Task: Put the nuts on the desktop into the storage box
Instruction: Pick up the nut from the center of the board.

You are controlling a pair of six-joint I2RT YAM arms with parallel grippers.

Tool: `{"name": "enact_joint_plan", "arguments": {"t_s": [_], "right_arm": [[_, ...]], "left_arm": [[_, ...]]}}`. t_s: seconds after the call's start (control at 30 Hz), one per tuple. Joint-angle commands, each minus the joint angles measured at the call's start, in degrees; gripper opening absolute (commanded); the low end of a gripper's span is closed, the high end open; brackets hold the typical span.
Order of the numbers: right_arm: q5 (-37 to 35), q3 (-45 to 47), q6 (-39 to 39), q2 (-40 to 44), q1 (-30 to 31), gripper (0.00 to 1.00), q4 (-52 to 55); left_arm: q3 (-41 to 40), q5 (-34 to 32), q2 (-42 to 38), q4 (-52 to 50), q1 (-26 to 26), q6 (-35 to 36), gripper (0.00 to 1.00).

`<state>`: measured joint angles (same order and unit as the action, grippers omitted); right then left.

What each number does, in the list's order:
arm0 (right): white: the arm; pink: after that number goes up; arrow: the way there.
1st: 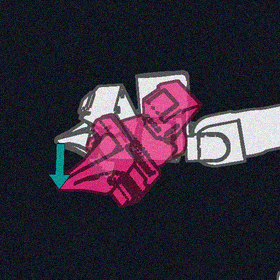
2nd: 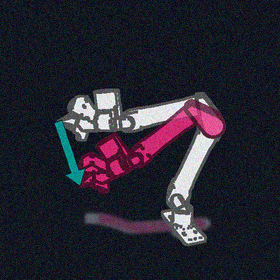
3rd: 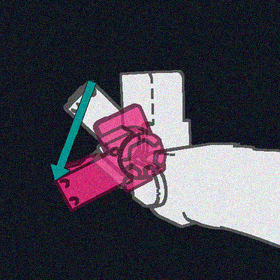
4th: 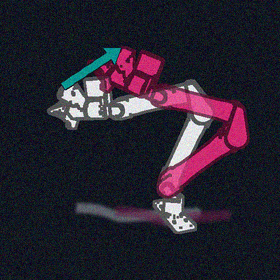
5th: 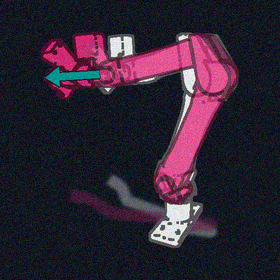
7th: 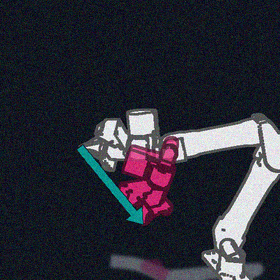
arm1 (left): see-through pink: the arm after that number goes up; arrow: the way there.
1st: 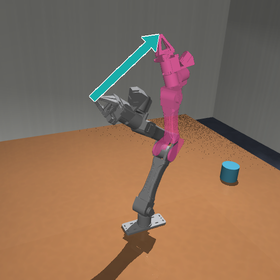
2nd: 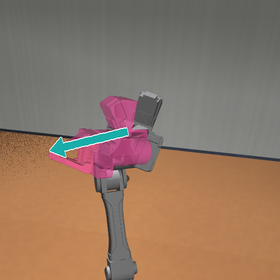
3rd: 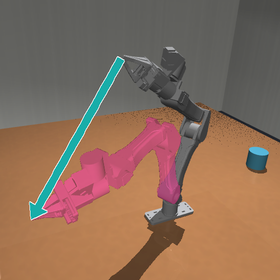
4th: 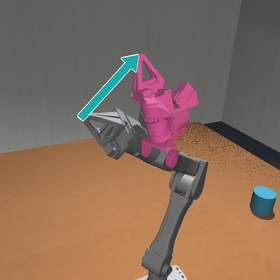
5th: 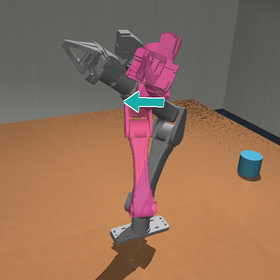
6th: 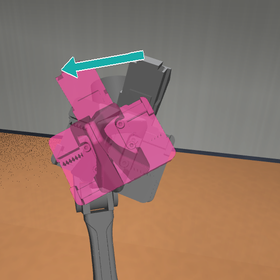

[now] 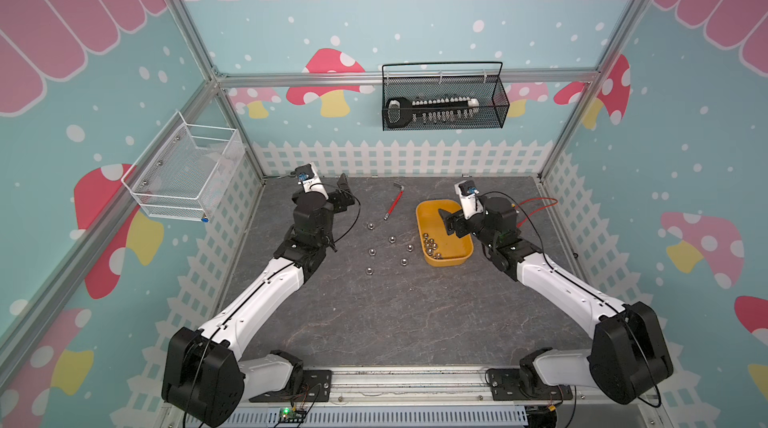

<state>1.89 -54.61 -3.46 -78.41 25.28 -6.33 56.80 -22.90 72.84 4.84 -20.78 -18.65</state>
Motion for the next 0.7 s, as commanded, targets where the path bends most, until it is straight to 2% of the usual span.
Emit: {"name": "enact_joint_plan", "arguments": {"t_s": [0.0, 0.13, 0.3, 0.47, 0.53, 0.67], "right_arm": [[-0.1, -6.0, -2.9, -2.7, 5.4, 0.88, 17.1], [2.0, -12.9, -2.8, -8.1, 12.0, 0.84, 25.9], [1.3, -17.2, -4.5, -14.6, 17.6, 0.79, 28.4], [1.6, -18.3, -9.9, -21.0, 17.9, 0.77, 28.8], [2.4, -19.4, -10.5, -23.9, 17.9, 0.71, 28.9], [1.6, -23.2, -10.5, -29.5, 17.9, 0.68, 30.8]], "left_arm": [[2.8, 5.7, 0.6, -23.4, -0.1, -7.4, 0.99], [1.0, 16.9, -1.5, -29.6, 0.0, -10.2, 0.99], [-5.0, 21.0, -4.5, -33.7, 1.7, -15.7, 0.99], [-8.6, 28.2, -2.4, -33.9, 6.9, -15.2, 0.99], [-9.0, 29.0, -0.9, -33.9, 7.6, -15.2, 0.99], [-8.5, 29.1, 1.1, -34.0, 8.4, -15.9, 0.99]]}}
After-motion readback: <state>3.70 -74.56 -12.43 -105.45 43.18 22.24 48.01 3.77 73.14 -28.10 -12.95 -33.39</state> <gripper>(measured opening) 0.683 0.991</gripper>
